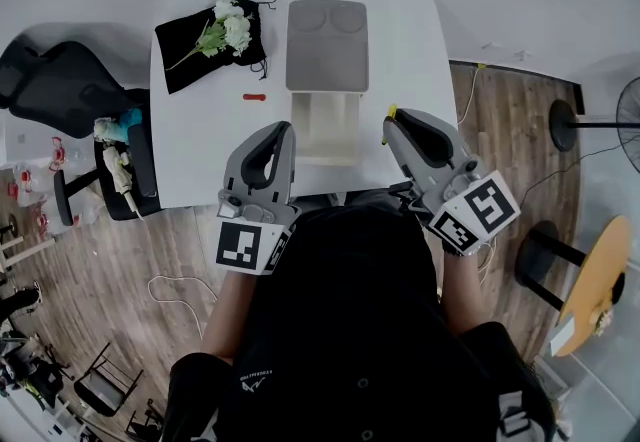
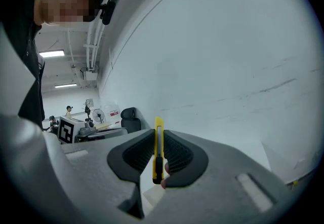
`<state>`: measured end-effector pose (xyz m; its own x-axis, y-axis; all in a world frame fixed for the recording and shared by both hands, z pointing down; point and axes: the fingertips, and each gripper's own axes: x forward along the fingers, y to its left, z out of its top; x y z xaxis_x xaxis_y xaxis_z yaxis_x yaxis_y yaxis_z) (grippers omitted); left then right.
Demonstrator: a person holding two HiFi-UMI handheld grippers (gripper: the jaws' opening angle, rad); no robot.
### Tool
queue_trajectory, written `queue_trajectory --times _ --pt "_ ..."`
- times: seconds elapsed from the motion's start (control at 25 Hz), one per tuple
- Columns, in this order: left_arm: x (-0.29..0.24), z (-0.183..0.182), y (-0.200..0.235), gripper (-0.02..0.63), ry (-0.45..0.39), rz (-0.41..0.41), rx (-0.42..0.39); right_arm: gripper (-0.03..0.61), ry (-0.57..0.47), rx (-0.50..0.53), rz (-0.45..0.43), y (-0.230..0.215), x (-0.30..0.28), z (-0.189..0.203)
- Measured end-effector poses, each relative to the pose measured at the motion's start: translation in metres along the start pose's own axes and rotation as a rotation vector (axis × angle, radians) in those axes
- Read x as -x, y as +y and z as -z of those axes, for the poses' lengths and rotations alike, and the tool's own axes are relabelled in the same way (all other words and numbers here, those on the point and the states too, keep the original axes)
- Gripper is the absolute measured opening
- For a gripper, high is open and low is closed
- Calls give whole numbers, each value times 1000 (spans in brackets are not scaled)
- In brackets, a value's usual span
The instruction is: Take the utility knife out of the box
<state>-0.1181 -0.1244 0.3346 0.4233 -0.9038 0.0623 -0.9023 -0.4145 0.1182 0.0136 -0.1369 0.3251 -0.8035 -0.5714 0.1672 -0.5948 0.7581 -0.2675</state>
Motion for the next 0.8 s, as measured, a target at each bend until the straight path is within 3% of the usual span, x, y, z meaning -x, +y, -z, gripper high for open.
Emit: queue_trajectory --times 0.44,0.8 --pt "13 -39 11 6 -43 -41 -24 58 -25 43 -49 15 -2 -17" --pt "12 -78 -1 6 -69 32 -90 58 -84 114 -84 28 2 -58"
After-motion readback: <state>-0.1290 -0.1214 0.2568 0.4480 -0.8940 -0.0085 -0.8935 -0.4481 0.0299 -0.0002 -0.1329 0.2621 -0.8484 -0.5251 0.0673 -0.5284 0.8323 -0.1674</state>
